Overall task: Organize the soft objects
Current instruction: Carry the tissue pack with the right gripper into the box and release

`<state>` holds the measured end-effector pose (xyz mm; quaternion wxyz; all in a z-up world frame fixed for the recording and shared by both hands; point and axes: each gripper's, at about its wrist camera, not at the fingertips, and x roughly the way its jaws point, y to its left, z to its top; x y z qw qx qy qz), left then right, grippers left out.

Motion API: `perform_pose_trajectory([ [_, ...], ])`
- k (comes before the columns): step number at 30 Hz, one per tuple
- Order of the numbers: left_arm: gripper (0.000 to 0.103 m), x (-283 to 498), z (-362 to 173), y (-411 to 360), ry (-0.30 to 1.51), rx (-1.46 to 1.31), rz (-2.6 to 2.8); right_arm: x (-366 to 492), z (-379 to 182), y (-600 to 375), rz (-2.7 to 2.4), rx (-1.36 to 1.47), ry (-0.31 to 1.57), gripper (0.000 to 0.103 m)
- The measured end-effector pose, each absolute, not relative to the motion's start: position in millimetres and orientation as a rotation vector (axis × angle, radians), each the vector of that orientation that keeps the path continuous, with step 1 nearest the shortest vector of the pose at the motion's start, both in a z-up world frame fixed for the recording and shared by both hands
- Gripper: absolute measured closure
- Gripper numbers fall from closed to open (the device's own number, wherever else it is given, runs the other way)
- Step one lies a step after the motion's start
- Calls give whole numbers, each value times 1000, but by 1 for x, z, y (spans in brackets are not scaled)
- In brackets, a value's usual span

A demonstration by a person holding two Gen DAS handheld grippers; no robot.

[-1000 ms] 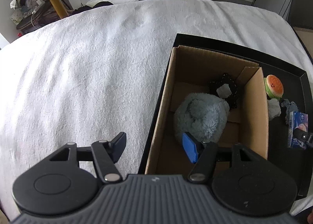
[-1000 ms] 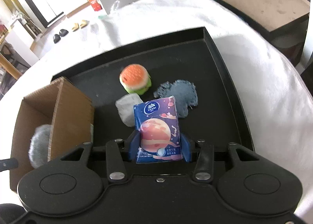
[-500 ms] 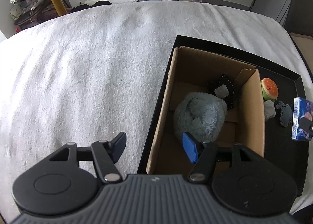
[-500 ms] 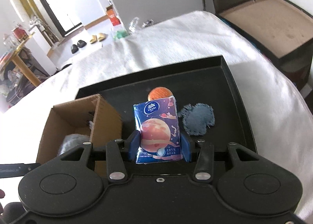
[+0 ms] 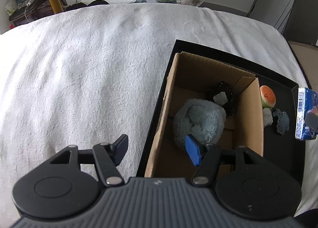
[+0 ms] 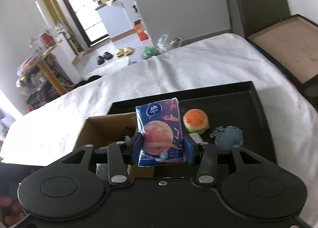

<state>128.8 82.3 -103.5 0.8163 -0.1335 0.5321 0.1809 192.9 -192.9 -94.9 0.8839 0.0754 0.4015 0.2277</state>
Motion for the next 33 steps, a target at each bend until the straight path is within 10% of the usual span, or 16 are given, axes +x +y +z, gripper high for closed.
perform_pose_trajectory([
  [24,46,113,-114,105,1096,-419,300,166,-79,-129,599,84,860,59],
  [33,74,116,-127,110,1111,-456,250,165,-88,-110,576,61,915,59],
])
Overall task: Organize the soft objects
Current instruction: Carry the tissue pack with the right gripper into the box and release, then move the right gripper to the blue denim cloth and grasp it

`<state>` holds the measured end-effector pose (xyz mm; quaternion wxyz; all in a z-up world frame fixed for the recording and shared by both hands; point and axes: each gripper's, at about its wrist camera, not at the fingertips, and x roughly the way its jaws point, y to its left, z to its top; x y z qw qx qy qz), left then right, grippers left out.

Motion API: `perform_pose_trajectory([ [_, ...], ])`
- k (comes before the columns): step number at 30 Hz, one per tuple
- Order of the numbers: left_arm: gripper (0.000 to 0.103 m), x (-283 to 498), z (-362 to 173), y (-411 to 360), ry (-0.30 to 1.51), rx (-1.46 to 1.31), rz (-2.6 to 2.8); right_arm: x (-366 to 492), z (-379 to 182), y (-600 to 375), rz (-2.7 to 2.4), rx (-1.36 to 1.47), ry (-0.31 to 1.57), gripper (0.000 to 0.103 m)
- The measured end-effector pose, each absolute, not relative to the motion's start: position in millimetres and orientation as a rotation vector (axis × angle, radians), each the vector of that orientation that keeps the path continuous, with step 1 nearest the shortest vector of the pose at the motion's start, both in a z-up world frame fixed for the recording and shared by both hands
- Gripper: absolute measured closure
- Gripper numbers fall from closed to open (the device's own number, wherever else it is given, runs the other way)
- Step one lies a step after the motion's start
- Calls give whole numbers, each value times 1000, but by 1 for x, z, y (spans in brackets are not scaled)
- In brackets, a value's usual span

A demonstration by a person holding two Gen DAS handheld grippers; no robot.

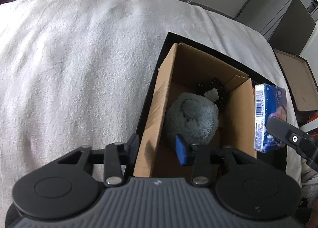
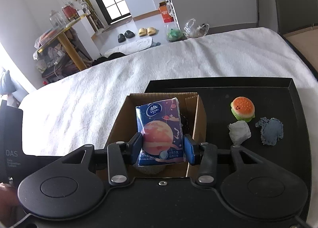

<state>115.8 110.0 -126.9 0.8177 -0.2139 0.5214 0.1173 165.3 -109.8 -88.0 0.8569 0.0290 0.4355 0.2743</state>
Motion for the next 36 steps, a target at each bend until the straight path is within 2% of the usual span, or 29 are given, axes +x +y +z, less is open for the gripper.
perform_pose_trajectory([
  [1,81,116,-128,110,1115,-458,245,166,-89,-108,574,57,919,59],
  [4,90,117,-133,112,1131,-460,236,166,-90,-101,567,48,930,59],
  [11,90,116,-136,120,1135,-479,227,168,-98,-88,545,6,957,57],
  [15,90,116,-137,121,1134,-485,221,171,-97,-86,513,-3,960,46],
  [34,89,118,-133,119,1147,-469,232,174,-104,-138,418,57,987,46],
  [36,87,119,-132,118,1147,-457,239,174,-106,-146,406,65,990,46],
])
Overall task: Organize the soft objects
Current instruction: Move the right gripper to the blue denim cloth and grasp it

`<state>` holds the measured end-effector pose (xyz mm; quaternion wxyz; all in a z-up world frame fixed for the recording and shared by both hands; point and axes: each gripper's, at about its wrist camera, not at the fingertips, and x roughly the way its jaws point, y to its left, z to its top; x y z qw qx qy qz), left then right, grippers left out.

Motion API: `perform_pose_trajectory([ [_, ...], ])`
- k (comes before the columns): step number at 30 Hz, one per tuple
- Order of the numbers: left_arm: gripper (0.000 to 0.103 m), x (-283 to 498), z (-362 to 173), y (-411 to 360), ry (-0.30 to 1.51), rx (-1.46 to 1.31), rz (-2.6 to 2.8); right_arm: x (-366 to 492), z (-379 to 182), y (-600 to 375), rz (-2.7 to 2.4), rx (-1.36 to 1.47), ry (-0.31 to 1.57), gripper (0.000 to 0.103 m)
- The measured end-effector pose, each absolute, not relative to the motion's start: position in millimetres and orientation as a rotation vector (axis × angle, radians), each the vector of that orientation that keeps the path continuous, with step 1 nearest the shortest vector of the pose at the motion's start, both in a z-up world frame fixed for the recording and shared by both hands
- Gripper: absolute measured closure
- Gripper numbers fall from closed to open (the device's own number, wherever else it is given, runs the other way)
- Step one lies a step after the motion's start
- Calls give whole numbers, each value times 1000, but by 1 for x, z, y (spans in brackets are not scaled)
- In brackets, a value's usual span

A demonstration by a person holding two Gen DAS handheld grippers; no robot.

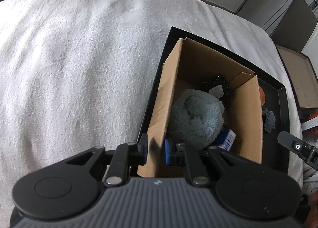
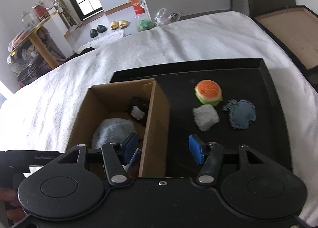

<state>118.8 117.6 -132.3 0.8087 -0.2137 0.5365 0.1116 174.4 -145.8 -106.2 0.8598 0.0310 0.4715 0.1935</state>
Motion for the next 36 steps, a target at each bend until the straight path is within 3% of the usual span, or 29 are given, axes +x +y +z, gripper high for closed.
perform_pose_trajectory([
  [9,82,124,-130,111,1168,-410,272,182,-114,-178,371,101,984,46],
  [23,35,141,-124,93,1179,-292,346,209,-138,-217,334,185,986,47],
  [36,33,158,-129,78,1200,-211,410,240,-180,-254,274,347,991,60],
])
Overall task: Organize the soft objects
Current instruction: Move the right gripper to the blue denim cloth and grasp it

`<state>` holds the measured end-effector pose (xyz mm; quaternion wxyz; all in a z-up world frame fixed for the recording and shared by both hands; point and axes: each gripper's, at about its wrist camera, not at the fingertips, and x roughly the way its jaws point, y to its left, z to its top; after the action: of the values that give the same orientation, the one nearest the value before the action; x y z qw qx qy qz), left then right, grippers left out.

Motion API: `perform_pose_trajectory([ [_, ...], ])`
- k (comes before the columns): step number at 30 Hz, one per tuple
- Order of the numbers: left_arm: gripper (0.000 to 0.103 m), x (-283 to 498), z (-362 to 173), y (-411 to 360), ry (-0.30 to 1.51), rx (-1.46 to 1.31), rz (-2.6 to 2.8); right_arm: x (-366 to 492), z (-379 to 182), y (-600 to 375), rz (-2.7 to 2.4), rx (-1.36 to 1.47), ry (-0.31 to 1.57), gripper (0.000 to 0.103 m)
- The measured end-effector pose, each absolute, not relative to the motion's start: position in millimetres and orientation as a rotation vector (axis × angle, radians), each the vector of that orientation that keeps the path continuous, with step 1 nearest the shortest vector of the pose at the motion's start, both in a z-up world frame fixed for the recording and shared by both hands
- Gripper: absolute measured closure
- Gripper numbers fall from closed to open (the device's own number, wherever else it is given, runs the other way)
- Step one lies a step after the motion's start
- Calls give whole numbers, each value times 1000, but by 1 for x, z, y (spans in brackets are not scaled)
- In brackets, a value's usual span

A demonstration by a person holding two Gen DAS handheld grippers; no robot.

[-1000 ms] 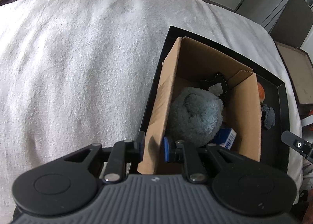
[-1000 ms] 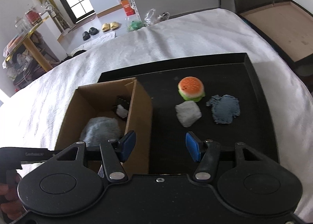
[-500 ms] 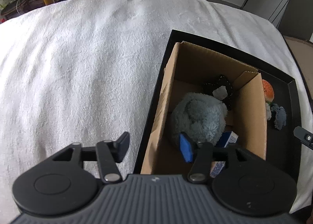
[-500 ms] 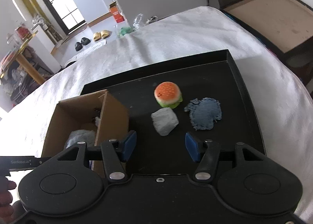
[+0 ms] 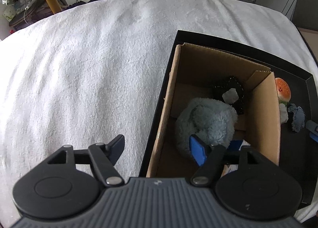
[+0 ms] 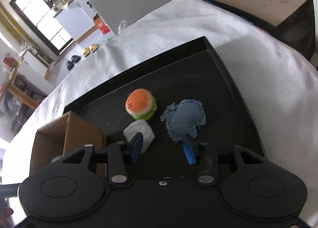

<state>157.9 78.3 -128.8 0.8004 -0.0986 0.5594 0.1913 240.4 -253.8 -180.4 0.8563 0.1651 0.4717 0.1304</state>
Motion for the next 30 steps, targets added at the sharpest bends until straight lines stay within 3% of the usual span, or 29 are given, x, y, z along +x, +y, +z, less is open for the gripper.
perform_pose_trajectory([
  [18,33,179,-131,70,1226,-128,461,282,-222,-260,202,367,1020,65],
  [30,33,174,-127,72,1220,-135,471,280,-218,-248,215,242,1026,62],
])
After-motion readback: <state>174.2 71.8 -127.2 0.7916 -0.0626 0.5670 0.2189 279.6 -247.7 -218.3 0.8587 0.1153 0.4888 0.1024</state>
